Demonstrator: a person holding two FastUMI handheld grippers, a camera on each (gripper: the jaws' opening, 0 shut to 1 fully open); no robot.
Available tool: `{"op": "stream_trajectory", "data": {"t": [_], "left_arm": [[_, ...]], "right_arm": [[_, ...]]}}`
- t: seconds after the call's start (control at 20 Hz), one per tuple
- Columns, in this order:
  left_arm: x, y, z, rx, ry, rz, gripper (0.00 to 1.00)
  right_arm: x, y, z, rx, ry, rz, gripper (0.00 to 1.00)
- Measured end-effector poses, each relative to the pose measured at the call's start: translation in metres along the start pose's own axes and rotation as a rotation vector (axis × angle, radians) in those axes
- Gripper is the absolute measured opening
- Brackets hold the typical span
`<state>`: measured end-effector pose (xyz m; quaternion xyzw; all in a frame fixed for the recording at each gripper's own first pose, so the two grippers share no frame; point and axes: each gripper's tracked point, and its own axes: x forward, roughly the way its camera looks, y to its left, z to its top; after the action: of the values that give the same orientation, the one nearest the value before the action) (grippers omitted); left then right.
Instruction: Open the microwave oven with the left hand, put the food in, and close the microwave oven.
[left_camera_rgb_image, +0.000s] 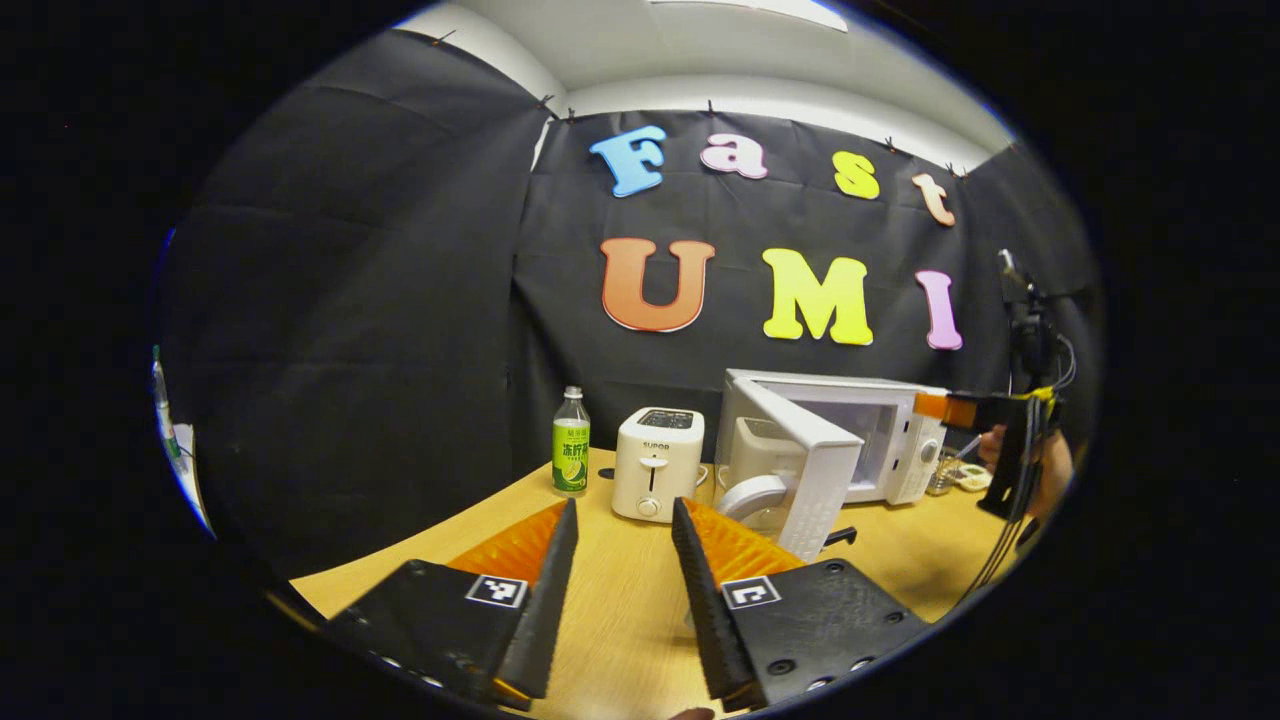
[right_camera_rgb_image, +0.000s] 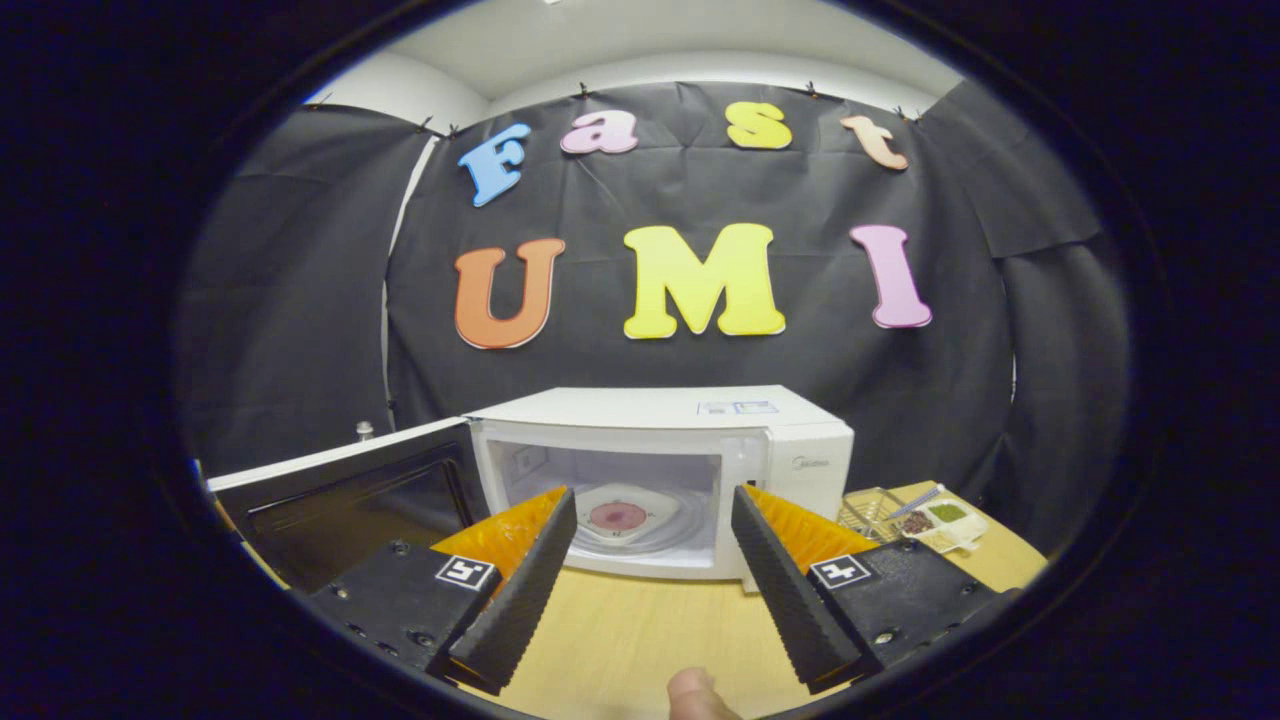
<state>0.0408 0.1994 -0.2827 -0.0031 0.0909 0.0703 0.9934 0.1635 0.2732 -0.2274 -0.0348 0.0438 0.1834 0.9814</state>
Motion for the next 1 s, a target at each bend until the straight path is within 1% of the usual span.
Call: {"op": "stream_trajectory", "data": {"t": [0.1,0.15,0.2,0.3,0.4,0.45,0.55,0.65,0.7,0.85,0.95,1.0], "left_arm": [[0.007,-0.004,-0.004,-0.005,0.009,-0.017,0.36],[0.010,0.000,-0.004,-0.024,0.008,-0.001,0.04],[0.007,0.000,-0.006,-0.043,0.026,0.001,0.00],[0.016,-0.005,-0.016,-0.071,0.041,-0.025,0.00],[0.021,-0.010,-0.021,-0.066,0.052,-0.041,0.00],[0.023,-0.017,-0.022,-0.057,0.049,-0.055,0.00],[0.022,-0.032,-0.023,-0.052,0.051,-0.089,0.00],[0.024,-0.038,-0.022,-0.038,0.040,-0.088,0.00],[0.023,-0.045,-0.023,-0.036,0.045,-0.102,0.00],[0.018,-0.078,-0.017,-0.055,0.021,-0.172,0.00],[0.019,-0.103,-0.016,-0.047,0.013,-0.209,0.00],[0.020,-0.116,-0.016,-0.035,0.010,-0.230,0.00]], "right_arm": [[-0.033,-0.008,0.006,-0.030,-0.009,0.007,0.99],[-0.049,-0.014,0.008,-0.034,-0.009,0.000,0.99],[-0.062,-0.018,0.008,-0.032,-0.005,0.007,0.99],[-0.087,-0.029,0.008,-0.013,0.021,0.007,1.00],[-0.109,-0.042,0.013,-0.008,0.035,-0.001,0.99],[-0.118,-0.051,0.019,-0.006,0.023,-0.016,0.99],[-0.134,-0.058,0.032,0.002,-0.005,-0.022,0.99],[-0.144,-0.065,0.040,-0.011,-0.021,-0.013,0.99],[-0.150,-0.071,0.045,-0.035,-0.032,-0.017,0.99],[-0.167,-0.086,0.065,-0.101,-0.104,-0.049,0.99],[-0.176,-0.093,0.072,-0.115,-0.135,-0.055,0.99],[-0.178,-0.098,0.071,-0.099,-0.126,-0.054,0.92]]}}
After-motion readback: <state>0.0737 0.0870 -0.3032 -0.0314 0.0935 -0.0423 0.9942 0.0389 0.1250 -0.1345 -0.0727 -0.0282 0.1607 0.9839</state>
